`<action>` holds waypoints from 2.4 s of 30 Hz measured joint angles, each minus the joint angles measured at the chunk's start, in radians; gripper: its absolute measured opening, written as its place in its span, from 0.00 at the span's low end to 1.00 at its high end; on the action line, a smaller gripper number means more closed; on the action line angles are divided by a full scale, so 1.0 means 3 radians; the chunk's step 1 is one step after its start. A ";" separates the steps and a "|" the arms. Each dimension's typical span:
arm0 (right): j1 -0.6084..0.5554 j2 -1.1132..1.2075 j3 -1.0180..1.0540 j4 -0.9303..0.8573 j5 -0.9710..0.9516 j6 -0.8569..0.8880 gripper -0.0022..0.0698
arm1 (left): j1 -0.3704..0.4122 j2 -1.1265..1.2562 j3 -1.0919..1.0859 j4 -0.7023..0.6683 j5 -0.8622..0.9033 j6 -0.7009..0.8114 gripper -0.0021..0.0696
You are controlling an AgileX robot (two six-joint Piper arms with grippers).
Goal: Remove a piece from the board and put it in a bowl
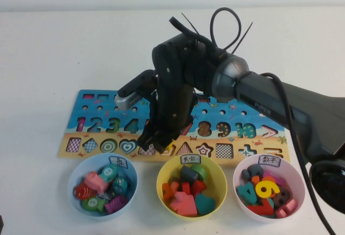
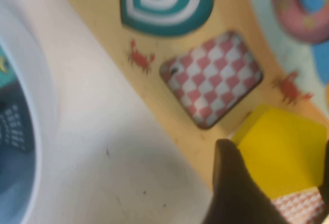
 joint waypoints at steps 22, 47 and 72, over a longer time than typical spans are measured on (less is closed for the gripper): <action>0.0000 -0.0069 -0.0072 0.0001 -0.0006 -0.0014 0.45 | 0.0000 0.0000 0.0000 0.0000 0.0000 0.0000 0.02; 0.0098 -0.1619 0.2189 0.0287 -0.0408 -0.0064 0.68 | 0.0000 0.0000 0.0000 0.0000 0.0000 0.0000 0.02; 0.0111 -0.4226 0.3773 0.0195 -0.1726 -0.0058 0.01 | 0.0000 0.0000 0.0000 0.0000 0.0000 0.0000 0.02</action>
